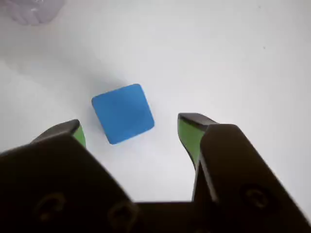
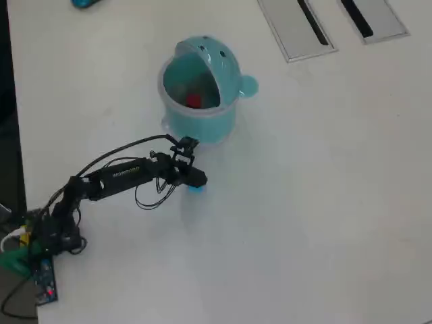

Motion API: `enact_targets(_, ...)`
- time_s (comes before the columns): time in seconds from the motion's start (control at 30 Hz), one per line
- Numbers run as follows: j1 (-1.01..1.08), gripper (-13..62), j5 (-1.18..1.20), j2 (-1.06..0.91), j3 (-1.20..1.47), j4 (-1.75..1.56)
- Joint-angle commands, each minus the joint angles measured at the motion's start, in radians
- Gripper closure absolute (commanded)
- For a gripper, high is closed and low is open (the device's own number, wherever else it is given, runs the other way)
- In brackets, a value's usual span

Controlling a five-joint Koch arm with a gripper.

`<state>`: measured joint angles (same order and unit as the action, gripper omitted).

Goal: Grasp RGB lego blocks and put them in the bin one by one.

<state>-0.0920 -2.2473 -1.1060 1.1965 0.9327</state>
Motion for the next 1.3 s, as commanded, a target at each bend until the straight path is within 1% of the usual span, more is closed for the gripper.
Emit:
enact_targets(0.0, 0.005, 14.0, -0.002, -0.014, -0.023, -0.032)
enact_targets(0.37, -0.012, 14.1, -0.002, 0.02, 0.025, -0.063)
enact_targets(0.67, -0.028, 15.0, 0.0, 0.094, 0.0, -0.117)
enact_targets(0.77, -0.028, 17.5, 0.002, 0.129, -0.017, -0.126)
enact_targets(0.83, -0.026, 20.7, 0.005, 0.143, -0.017, -0.143)
enact_targets(1.03, -0.025, 34.8, 0.037, 0.149, -0.049, -0.164)
enact_targets(1.07, -0.025, 36.0, 0.044, 0.144, -0.054, -0.164)
enact_targets(1.27, -0.028, 37.0, 0.054, 0.081, -0.067, -0.153)
